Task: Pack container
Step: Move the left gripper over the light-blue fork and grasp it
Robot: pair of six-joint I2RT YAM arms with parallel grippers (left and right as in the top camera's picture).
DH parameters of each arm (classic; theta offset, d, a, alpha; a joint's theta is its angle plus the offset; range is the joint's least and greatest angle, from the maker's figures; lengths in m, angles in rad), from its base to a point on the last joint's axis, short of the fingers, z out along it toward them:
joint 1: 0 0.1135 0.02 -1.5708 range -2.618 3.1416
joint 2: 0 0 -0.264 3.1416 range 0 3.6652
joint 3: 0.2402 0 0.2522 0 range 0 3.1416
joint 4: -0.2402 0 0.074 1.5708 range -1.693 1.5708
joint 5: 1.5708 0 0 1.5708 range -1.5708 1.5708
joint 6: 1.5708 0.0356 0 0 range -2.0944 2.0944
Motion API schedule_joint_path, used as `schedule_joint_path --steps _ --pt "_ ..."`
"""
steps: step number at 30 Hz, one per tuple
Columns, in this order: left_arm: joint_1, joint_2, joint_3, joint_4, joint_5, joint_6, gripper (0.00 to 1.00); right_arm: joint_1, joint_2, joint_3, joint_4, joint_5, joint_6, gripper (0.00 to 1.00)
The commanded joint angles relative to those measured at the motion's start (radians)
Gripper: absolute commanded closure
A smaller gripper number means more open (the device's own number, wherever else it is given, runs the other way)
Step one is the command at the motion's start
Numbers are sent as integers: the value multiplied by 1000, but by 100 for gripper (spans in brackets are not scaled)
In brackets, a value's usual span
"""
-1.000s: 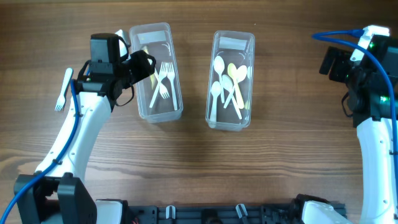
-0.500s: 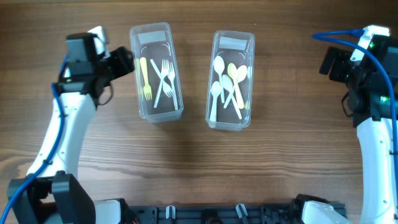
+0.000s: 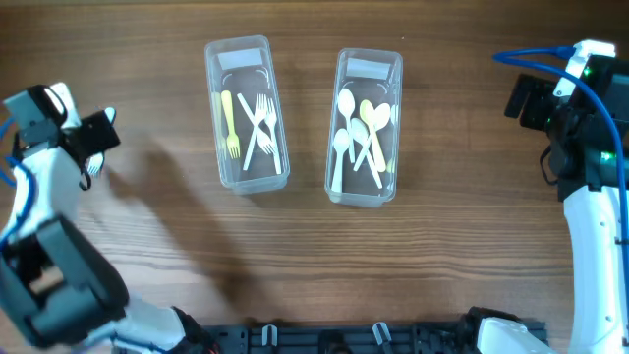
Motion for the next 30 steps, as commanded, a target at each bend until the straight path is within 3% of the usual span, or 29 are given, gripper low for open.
schedule_joint_path --steps 1,13,15,22,30 --pt "5 137 -3 48 49 231 16 0 5 3 4 2 -11 0" --pt "5 316 -3 182 54 305 21 0 5 3 4 2 -10 0" --pt "5 321 -3 176 79 305 31 0 5 3 4 2 -11 0" --pt "5 321 -3 128 264 304 34 0 5 3 4 2 -11 0" --pt "5 321 -3 23 373 297 48 0 5 3 4 2 -11 0"
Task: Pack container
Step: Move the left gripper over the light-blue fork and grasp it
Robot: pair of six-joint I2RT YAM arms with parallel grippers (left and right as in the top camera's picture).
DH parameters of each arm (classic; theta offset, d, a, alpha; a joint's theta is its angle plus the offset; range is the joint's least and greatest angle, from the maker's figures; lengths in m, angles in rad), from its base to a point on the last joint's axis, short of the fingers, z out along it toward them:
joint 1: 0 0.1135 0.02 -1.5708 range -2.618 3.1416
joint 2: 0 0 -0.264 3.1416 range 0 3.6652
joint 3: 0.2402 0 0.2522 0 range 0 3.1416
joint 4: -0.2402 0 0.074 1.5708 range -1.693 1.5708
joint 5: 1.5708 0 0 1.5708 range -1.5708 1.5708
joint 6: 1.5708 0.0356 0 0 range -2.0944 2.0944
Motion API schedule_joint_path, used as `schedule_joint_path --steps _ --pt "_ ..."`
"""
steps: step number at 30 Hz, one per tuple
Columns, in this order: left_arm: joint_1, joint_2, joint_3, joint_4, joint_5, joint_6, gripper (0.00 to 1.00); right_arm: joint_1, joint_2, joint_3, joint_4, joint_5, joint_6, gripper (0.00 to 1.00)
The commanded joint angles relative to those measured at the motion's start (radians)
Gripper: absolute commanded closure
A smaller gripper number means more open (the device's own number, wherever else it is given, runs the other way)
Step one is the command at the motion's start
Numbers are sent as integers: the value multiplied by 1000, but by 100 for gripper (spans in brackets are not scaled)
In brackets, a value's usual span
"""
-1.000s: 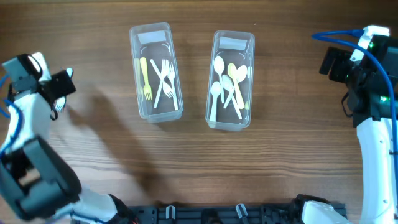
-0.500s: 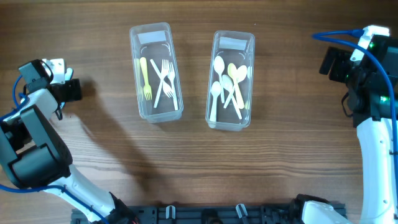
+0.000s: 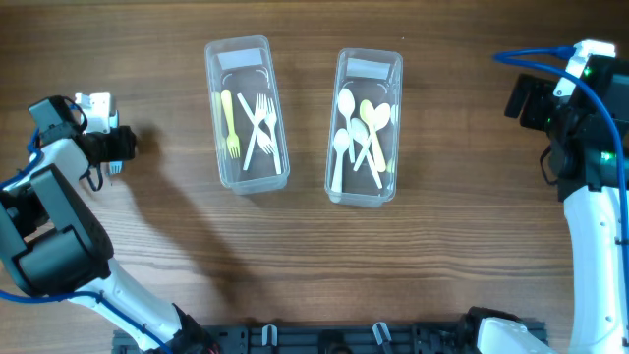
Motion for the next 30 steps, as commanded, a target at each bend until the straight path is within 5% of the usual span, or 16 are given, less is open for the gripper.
schedule_joint_path --steps 1,3,8,11,21,30 --pt "-4 56 -39 -77 131 -11 50 0 5 3 3 2 -11 0" --pt "-4 56 -39 -76 135 -74 56 0 5 3 3 2 -11 0" --pt "-4 55 -38 -75 135 -202 89 0 5 3 3 2 -11 0" --pt "-4 55 -38 -72 135 -257 95 0 5 3 3 2 -11 0" --pt "-4 -26 -36 -42 196 -432 96 0 5 3 3 2 -10 0" --pt "-5 -42 -37 -65 198 -437 96 0 5 3 3 2 -11 0"
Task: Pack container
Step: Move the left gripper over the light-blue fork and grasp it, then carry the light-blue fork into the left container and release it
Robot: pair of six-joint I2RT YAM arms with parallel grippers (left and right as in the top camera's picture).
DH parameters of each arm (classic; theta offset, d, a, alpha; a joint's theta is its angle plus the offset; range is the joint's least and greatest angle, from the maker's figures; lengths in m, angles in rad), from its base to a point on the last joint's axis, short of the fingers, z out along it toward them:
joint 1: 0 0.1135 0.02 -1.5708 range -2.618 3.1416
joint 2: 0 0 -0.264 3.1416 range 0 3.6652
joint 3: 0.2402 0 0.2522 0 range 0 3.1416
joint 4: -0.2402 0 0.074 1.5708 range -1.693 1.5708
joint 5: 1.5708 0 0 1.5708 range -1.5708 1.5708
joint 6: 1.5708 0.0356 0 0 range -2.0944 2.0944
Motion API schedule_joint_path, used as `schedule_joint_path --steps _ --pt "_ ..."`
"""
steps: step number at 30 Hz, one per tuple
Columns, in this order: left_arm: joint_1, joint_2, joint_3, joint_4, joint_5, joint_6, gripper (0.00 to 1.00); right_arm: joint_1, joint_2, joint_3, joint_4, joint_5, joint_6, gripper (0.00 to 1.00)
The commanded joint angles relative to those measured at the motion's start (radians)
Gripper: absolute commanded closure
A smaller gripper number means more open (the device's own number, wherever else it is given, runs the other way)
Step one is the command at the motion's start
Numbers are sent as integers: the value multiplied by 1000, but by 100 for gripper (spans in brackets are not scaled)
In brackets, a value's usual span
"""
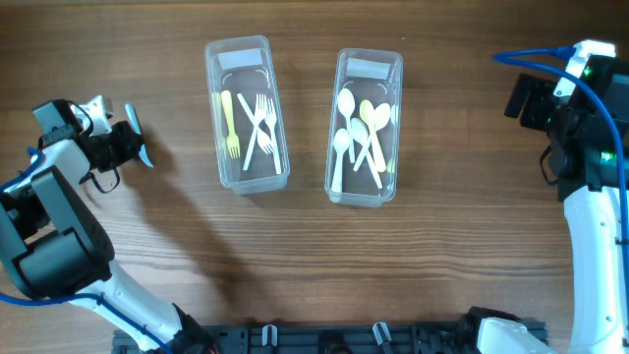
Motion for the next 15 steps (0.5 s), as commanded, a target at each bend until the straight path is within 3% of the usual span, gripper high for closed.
schedule_joint_path --steps 1,10,15 --pt "-3 -32 -19 -1 10 -45 96 0 5 3 3 2 -11 0" --pt "-11 -57 -19 -17 -135 -57 94 0 5 3 3 2 -11 0" --pt "-34 -76 -18 -11 -78 -62 96 0 5 3 3 2 -10 0"
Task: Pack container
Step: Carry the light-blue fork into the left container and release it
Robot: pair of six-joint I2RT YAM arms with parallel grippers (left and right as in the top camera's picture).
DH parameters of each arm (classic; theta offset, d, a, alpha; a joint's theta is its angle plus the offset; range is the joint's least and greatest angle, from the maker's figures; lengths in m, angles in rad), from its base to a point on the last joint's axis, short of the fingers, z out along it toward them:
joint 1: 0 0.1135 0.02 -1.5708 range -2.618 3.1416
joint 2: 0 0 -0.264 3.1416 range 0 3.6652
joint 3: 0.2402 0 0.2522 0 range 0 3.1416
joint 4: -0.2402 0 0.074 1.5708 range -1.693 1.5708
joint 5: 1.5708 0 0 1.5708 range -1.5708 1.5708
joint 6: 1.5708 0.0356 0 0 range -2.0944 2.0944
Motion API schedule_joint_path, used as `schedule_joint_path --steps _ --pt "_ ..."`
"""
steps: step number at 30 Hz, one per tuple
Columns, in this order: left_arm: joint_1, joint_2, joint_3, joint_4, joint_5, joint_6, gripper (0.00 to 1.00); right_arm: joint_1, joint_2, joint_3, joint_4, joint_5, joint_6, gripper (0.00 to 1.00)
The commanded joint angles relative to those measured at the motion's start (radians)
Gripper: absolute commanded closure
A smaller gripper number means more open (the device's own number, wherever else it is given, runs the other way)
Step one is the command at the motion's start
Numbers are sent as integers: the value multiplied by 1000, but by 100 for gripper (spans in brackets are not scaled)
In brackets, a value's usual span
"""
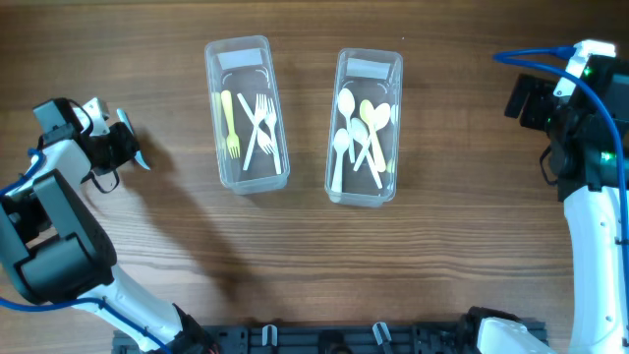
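Observation:
Two clear plastic containers stand side by side at the back middle. The left container (pixel 239 61) holds a yellow fork (pixel 228 123) and white forks (pixel 261 126). Several white and cream spoons (pixel 360 133) lie in the right container (pixel 370 69). My left gripper (pixel 133 140) is low at the far left, well left of the fork container, open, its two pale fingertips (pixel 123 117) spread with nothing seen between them. My right gripper (pixel 521 98) is at the far right; its fingers cannot be made out.
Bare wood table (pixel 295 256) runs in front of and between the containers. The left arm's body (pixel 49 236) fills the left edge, the right arm's white link (pixel 595 265) the right edge. A black rail (pixel 373 336) lines the front edge.
My left gripper has shifted slightly to the left and stays open. The containers, their cutlery and the right arm have not moved.
My left gripper was at the far left with its fingers close together. It then stood a little nearer the fork container, still narrow. After that its fingers were spread, and they remain so. Containers and right arm stayed put throughout.

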Motion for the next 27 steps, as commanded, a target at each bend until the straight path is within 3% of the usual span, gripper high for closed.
schedule_joint_path --steps 1,3,9,14,19,27 --pt "-25 -54 -2 7 52 -15 96 0 5 3 3 2 -11 0" --pt "-37 -91 26 -2 82 -83 96 0 5 3 3 2 -11 0" --pt "-138 -266 39 -5 179 -89 96 0 5 3 3 2 -11 0" --pt "-335 -402 39 -35 179 -134 96 0 5 3 3 2 -10 0" --pt "-530 -370 38 -93 134 -142 96 0 5 3 3 2 -11 0" --pt "-592 -316 38 -96 49 -246 96 0 5 3 3 2 -11 0"
